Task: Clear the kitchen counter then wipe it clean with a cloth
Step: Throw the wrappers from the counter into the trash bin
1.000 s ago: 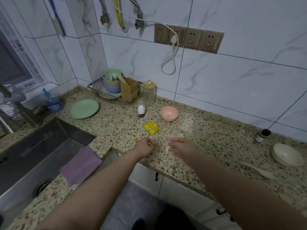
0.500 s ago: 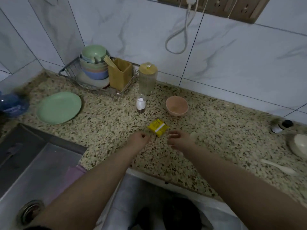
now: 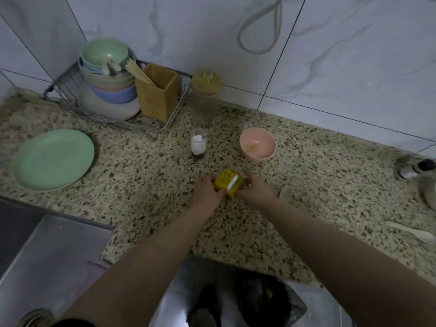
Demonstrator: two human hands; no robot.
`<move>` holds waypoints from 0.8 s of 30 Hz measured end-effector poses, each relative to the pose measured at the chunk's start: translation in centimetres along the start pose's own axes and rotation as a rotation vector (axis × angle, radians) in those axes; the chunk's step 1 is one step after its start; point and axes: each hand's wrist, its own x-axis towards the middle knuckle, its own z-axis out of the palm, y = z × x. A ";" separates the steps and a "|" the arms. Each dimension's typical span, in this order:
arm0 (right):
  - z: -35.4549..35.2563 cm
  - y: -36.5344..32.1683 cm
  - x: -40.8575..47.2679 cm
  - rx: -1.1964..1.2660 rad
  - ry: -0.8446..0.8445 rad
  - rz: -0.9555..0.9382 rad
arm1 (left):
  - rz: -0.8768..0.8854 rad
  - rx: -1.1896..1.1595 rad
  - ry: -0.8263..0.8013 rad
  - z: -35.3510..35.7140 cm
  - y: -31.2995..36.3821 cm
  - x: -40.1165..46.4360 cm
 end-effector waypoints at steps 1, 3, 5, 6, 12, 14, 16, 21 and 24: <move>0.2 0.0 0.1 0.018 0.014 0.000 | -0.001 -0.012 0.000 0.1 0.1 0.3; 0.6 0.0 -0.1 0.044 0.050 0.010 | -0.016 -0.044 -0.001 0.1 0.3 0.3; 0.6 0.0 -0.5 0.107 0.077 0.023 | -0.035 -0.078 -0.019 -0.1 0.5 0.1; 0.5 -0.1 -0.6 0.148 0.080 0.029 | -0.039 -0.101 -0.016 -0.2 0.6 -0.1; -1.1 -0.1 -2.5 0.155 0.142 0.023 | -0.016 -0.255 -0.006 -0.7 1.7 -2.2; -2.2 0.0 -4.0 0.146 0.138 0.015 | 0.053 -0.285 -0.016 -0.9 2.5 -3.2; -3.2 0.6 -5.1 0.130 0.138 0.004 | 0.101 -0.282 -0.043 -0.8 3.5 -4.5; -8.2 8.1 -13.9 0.190 0.236 -0.006 | 0.285 -0.186 -0.159 4.2 8.5 -13.8; -8.5 8.1 -14.0 0.202 0.247 0.001 | 0.322 -0.169 -0.157 4.1 8.7 -13.6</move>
